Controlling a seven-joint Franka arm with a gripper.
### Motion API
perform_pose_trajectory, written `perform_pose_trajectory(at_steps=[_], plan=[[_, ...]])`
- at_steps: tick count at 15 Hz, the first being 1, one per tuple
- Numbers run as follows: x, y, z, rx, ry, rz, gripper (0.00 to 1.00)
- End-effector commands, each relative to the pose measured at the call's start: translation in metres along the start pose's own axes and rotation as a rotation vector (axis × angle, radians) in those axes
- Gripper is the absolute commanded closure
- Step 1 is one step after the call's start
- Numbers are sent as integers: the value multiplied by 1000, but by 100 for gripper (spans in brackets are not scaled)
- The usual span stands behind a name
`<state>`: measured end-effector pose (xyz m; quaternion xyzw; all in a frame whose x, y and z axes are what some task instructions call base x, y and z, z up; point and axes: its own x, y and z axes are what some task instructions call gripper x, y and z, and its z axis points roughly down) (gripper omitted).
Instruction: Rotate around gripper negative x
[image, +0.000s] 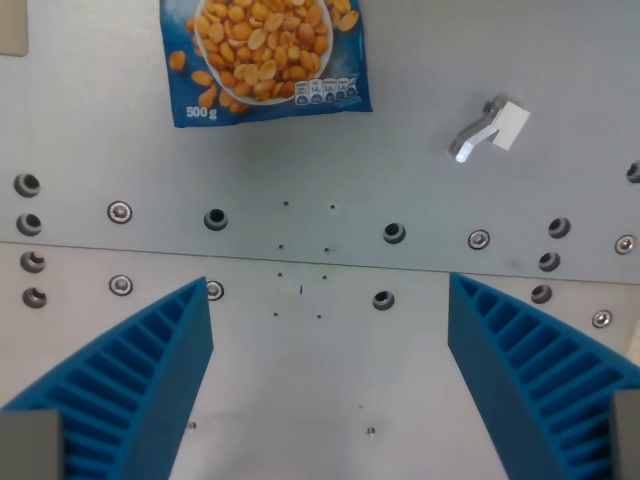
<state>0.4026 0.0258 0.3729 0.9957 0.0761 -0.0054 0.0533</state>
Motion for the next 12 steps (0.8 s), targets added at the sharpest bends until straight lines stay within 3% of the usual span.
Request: perform_pose_trajectory(at_steps=[1, 12], plan=[[-1, -2, -2, -195, 9, 17, 0], [-1, -2, -2, -342, 8, 17, 0]])
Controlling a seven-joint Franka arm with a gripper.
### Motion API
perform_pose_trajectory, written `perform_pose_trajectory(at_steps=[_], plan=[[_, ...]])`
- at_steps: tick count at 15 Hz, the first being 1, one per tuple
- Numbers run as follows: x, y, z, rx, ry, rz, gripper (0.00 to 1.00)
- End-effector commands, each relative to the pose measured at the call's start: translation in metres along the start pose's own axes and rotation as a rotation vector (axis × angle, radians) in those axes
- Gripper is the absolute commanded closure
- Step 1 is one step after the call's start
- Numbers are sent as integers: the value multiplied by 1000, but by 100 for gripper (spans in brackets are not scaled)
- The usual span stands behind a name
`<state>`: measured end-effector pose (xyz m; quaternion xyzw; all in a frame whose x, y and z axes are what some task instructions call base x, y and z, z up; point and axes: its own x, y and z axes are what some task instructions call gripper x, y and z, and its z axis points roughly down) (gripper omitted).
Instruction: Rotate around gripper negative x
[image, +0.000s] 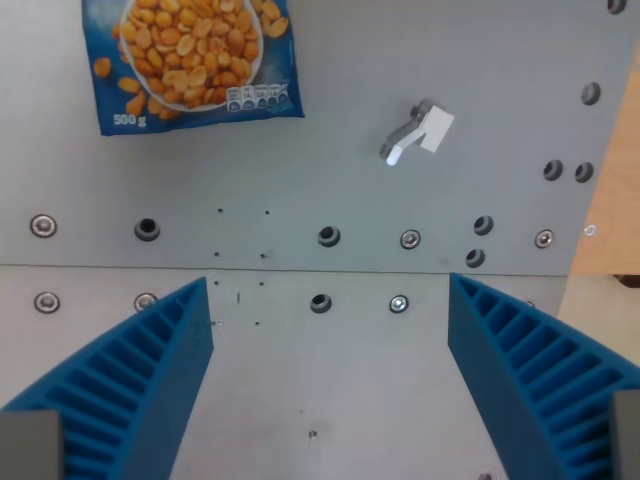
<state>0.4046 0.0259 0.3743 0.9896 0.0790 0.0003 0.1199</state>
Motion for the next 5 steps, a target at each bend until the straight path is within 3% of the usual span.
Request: perform_pose_trajectory(at_steps=[1, 5], plan=[[-3, -2, -1, -221, 4, 23, 0], [-3, -2, -1, -274, 4, 23, 0]])
